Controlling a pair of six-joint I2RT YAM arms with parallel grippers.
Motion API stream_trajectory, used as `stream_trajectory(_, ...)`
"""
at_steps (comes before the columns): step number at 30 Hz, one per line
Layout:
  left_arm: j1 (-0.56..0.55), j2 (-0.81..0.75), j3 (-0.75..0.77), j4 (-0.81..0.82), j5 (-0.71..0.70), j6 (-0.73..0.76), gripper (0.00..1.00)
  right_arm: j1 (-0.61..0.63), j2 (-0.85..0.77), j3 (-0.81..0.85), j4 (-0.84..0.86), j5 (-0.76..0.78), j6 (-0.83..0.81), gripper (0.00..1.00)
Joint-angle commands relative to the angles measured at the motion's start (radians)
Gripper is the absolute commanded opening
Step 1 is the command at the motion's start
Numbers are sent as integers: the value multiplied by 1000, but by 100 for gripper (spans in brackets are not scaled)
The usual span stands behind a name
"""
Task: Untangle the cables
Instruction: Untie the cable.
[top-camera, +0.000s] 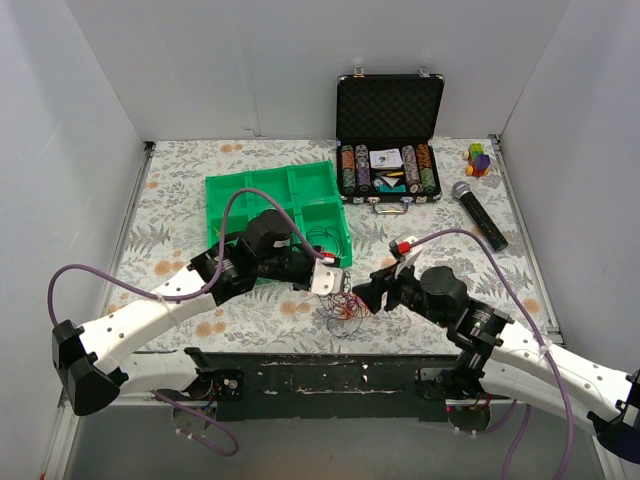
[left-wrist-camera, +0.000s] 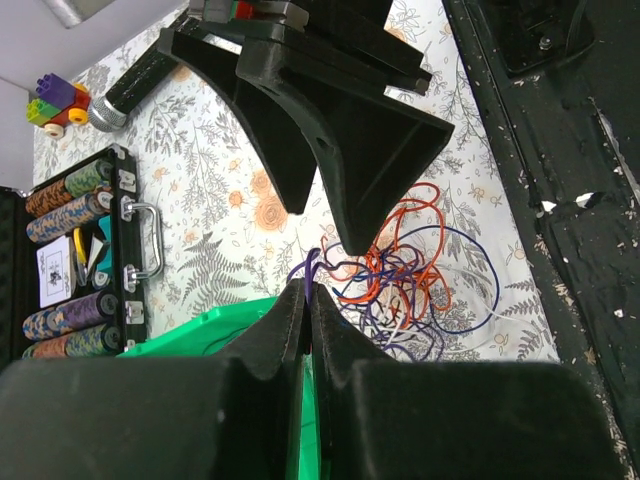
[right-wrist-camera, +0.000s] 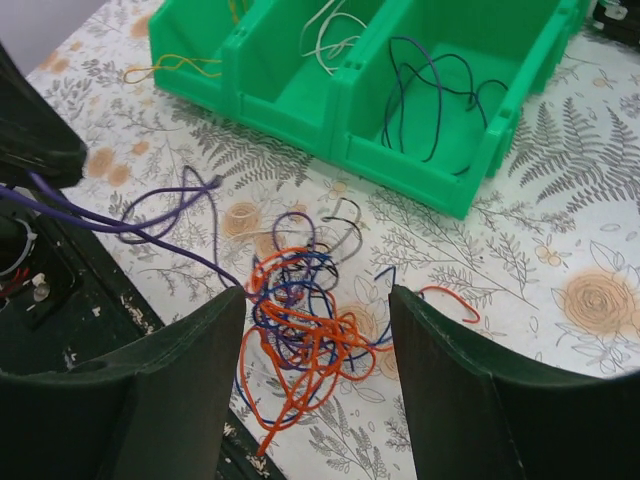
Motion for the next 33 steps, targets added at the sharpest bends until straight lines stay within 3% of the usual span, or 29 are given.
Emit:
stream_trajectory(1,-20,3,12,32,-5,-14,0,4,17,1,123,-100,-69,68)
stream_trajectory(7,-30,7,24,34,-11,-12,0,4,76,-40,247,-160,-58,67)
stream_trajectory(14,-38,8,51,32,-14,-4,0,4,161,-64,302,-116,-34,65)
stream_trajectory(22,-40,-1,154,29,-32,-36,0,4,224,-126,330,-70,28,50)
stream_trajectory(28,-40,7,280,-14,-21,-99,0,4,251,-181,322,-23,71,28)
stream_trajectory(33,-40,20,387,-22,-61,-70,0,4,251,-227,289,-1,98,29)
